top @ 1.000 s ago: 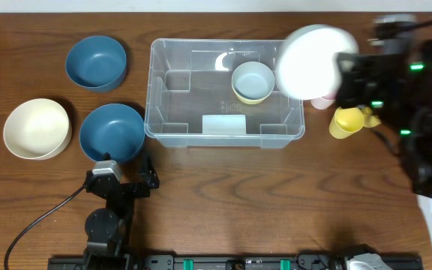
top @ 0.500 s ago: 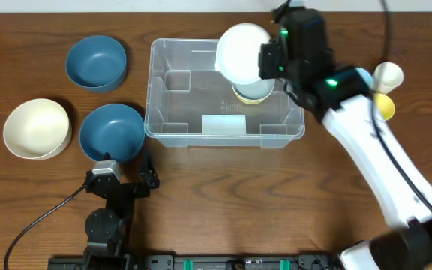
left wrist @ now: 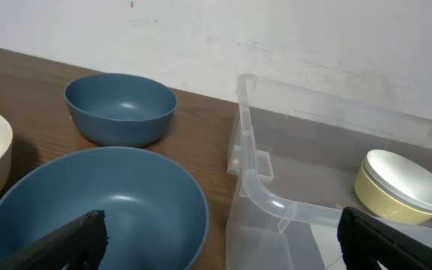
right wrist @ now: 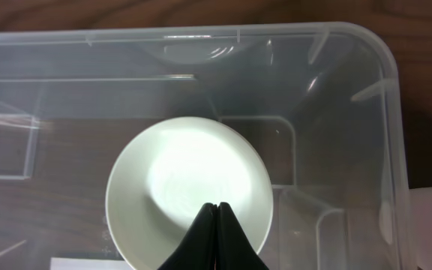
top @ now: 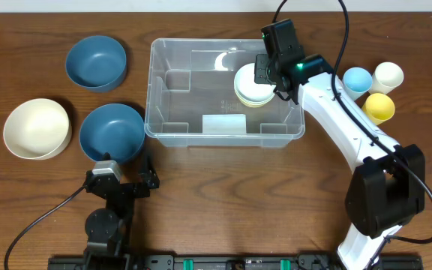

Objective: Pack container
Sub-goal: 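Lift the white bowl into the container onto the stacked bowls, then move the right gripper to the yellow cup and grasp its rim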

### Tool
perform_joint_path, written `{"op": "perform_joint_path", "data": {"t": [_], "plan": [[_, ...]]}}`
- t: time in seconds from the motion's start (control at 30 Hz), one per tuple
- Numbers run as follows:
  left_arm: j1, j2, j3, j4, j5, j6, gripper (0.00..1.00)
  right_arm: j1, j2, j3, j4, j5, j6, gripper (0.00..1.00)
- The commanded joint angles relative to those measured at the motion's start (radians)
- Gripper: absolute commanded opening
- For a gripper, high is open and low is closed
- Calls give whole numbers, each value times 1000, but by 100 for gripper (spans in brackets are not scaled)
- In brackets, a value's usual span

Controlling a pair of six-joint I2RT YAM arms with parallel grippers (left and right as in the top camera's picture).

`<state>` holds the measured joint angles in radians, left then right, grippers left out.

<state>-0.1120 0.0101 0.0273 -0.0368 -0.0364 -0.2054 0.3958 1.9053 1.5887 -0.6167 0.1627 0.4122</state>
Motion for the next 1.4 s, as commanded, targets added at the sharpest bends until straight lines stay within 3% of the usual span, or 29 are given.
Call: {"op": "perform_joint_path", "data": {"t": [0.0,0.4,0.67,0.8,1.03,1.37], "plan": [[7,-6,-23,-34,-15,13,98,-4,-10,19,3,9,8,6],[7,-6,-23,-34,-15,13,98,-50,-206,148,-234,-47,14,50],[7,-6,-23,-34,-15,13,98,-195,-378,161,-455,-48,21,72],[7,-6,-23,-34,-15,13,98,-280,-401,161,-595,-47,30,89],[7,-6,-23,-34,-15,13,98,-506,-397,145,-698,-48,57,97],[7,-6,-23,-34,-15,13,98,-793,-330,83,-688,-122,82,99]]}}
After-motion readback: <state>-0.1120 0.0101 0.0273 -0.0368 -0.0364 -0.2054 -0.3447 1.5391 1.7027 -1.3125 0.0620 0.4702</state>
